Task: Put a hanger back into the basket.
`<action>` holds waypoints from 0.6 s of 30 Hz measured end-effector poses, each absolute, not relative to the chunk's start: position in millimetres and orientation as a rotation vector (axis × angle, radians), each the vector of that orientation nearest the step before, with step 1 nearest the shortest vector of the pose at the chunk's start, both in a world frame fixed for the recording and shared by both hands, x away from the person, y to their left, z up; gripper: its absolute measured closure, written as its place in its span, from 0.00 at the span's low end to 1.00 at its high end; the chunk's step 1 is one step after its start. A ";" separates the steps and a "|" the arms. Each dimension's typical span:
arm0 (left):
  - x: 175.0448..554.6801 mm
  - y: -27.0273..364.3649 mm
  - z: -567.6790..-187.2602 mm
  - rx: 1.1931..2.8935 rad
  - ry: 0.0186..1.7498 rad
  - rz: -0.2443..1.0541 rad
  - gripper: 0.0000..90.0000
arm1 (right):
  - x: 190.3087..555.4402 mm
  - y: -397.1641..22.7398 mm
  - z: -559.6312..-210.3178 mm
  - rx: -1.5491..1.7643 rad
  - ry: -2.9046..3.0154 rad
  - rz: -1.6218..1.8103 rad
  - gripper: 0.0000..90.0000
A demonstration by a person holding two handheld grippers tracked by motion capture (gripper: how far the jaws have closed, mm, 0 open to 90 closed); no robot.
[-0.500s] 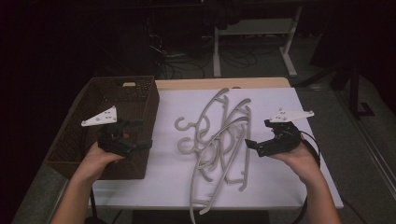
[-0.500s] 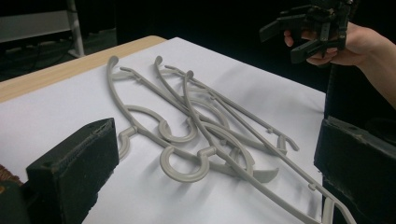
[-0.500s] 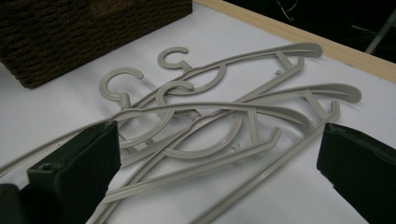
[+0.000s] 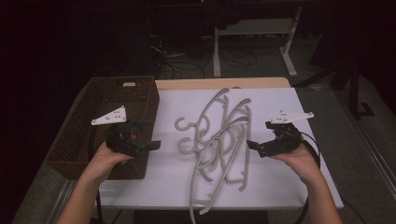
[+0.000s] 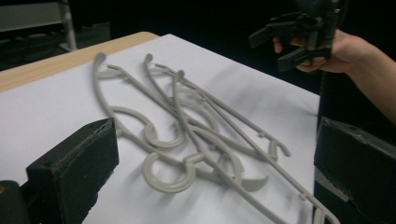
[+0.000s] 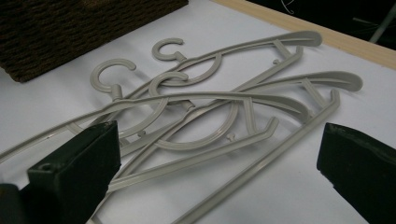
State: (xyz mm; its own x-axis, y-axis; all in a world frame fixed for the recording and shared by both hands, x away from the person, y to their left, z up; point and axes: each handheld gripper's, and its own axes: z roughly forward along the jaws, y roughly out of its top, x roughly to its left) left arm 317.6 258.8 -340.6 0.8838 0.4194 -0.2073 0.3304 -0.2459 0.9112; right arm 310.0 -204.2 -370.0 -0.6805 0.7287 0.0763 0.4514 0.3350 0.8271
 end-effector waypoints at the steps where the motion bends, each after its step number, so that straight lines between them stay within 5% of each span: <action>1: 317.5 257.0 -341.1 1.856 0.555 0.088 0.00 | 310.1 -203.4 -370.9 1.051 2.303 1.264 0.00; 18: 315.1 212.8 -349.3 1.951 0.498 0.040 0.00 | 305.0 -207.3 -389.0 1.053 2.322 1.250 0.00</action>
State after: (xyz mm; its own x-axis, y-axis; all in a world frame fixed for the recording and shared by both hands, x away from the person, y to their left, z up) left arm 315.1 212.8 -349.3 0.9121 0.3603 -0.1955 0.3240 -0.3416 0.8822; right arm 305.0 -207.3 -389.0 -0.6860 0.7237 0.0755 0.4615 0.3526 0.8140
